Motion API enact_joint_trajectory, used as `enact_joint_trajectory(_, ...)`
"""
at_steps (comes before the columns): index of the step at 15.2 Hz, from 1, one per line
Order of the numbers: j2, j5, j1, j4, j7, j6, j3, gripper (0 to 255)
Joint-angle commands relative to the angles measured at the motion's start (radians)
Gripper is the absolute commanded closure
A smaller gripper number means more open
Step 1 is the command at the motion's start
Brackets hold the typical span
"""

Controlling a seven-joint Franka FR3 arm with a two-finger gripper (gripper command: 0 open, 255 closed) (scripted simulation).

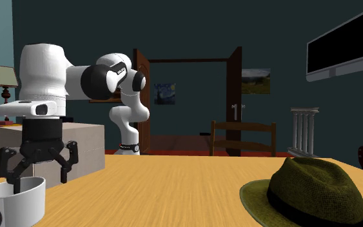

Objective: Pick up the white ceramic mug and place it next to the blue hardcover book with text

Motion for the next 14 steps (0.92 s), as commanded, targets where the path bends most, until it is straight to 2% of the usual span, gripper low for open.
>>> enact_joint_trajectory(1,0.0,0.0,0.0,0.0,0.0,0.0,0.0,0)
enact_joint_trajectory(2,0.0,0.0,0.0,0.0,0.0,0.0,0.0,0)
enact_joint_trajectory(6,-0.049,-0.021,0.003,0.049,0.013,-0.095,-0.014,0)
enact_joint_trajectory(14,-0.049,-0.021,0.003,0.049,0.013,-0.095,-0.014,0)
